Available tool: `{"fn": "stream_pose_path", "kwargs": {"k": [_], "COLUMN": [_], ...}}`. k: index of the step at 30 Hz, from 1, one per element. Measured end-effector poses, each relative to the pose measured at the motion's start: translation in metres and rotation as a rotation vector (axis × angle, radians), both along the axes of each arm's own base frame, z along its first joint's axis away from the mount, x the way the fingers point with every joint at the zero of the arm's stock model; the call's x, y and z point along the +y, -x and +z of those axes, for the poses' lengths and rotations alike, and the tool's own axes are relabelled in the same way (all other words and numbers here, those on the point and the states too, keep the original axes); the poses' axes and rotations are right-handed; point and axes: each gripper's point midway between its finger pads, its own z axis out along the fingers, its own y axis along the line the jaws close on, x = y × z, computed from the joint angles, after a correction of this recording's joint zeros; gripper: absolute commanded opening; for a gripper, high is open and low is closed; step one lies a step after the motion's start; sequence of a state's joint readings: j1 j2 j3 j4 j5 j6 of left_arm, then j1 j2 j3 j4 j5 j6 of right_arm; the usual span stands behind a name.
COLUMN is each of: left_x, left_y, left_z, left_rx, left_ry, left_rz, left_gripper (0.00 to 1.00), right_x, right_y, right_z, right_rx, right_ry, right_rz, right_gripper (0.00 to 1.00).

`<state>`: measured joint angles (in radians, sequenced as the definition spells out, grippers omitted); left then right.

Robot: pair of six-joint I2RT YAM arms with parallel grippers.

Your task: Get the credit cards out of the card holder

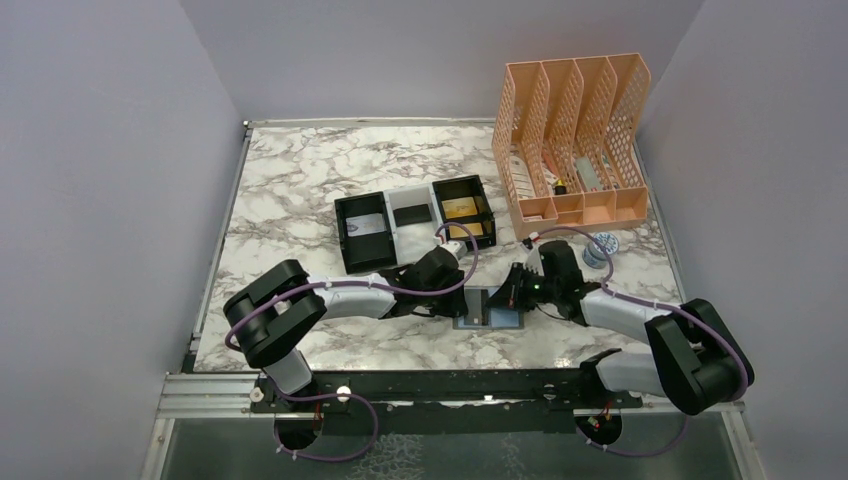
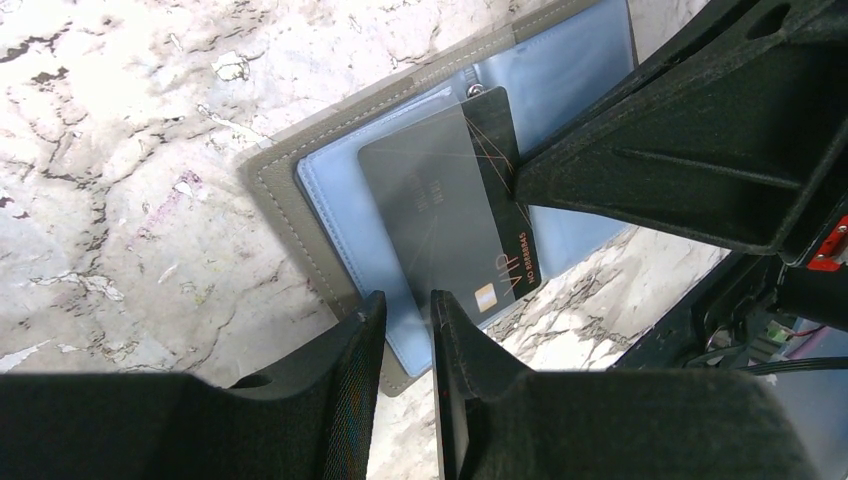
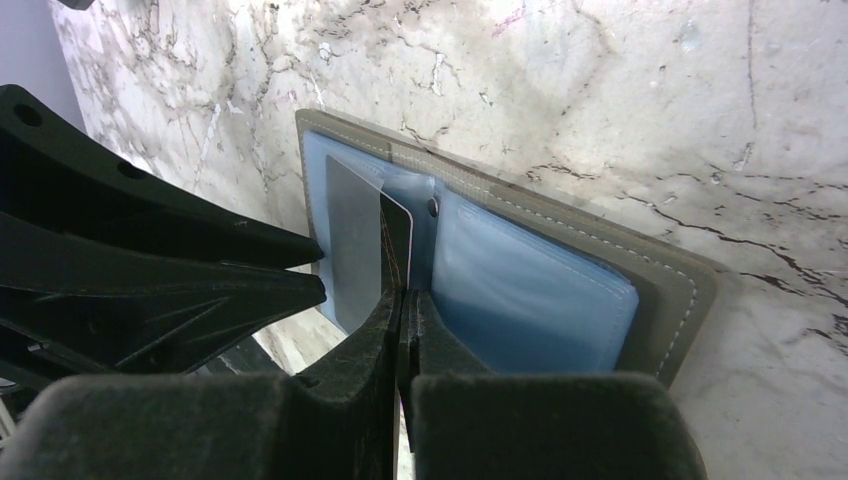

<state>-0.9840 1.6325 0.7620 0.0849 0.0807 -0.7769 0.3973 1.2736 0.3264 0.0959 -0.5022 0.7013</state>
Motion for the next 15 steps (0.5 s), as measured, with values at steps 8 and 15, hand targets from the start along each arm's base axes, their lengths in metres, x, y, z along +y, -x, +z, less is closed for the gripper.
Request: {"fn": "stream_pose_path", "kwargs": {"k": [8, 15], "left_x": [0.01, 0.001], "left_y": [0.001, -0.009], "left_z": [0.001, 0.021], "left_rx": [-0.009, -0.058], "left_ry": [-0.045, -0.021], "left_rz": [0.009, -0.002], "left_gripper": [0.36, 0.37], "right_x": [-0.002, -0.004], "right_y": [0.002, 0.005], "right_z": [-0.002, -0.004], "right_rx": [0.027, 0.04], "right_ry": [-0.013, -0.007], "right_rz": [-0.018, -0.024], "right_gripper": [0.01, 0.01]}}
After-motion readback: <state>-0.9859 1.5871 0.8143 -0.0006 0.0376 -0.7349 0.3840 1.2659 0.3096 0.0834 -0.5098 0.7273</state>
